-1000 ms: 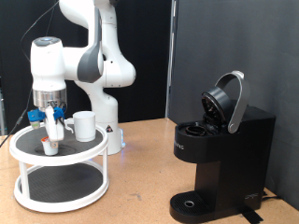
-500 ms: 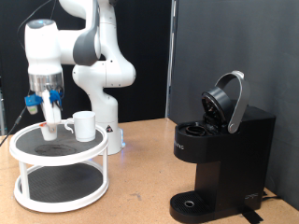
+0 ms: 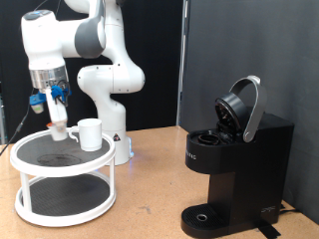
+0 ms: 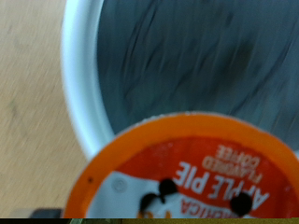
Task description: Make a cup of coffee with the keurig machine
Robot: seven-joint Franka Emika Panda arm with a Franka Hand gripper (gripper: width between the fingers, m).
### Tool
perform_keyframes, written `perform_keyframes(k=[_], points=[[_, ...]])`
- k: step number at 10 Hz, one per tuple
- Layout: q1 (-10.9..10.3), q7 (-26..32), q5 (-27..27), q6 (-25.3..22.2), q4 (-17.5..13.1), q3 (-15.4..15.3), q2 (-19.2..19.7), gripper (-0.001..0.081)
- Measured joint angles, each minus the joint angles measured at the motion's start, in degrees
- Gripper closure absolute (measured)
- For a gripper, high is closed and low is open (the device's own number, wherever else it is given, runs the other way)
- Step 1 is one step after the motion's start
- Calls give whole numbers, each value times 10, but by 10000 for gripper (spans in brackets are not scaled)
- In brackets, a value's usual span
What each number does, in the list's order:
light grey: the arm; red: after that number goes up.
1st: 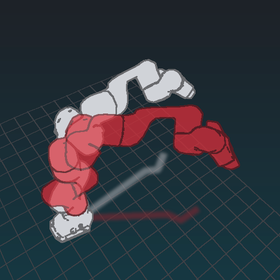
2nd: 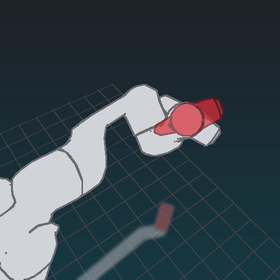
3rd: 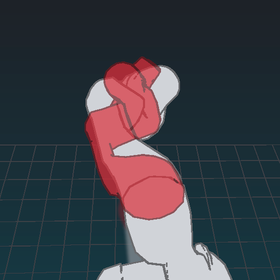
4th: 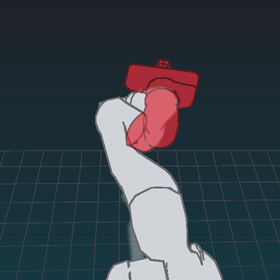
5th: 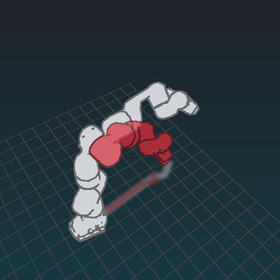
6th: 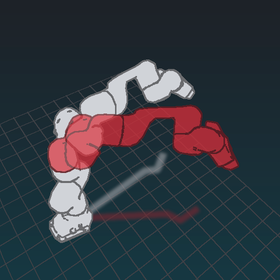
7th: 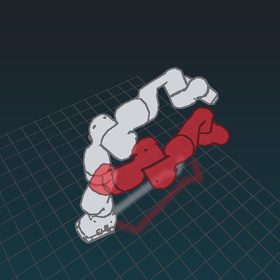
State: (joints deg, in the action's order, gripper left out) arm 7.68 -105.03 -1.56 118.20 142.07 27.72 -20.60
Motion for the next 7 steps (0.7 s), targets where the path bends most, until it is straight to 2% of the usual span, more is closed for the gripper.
perform_keyframes(k=[3,5,7], points=[[-43,-2,-136,-48,-31,-3,0,421],[-51,-58,-172,-44,-36,-21,-1,421],[-51,-45,-185,-54,-36,-19,0,421]])
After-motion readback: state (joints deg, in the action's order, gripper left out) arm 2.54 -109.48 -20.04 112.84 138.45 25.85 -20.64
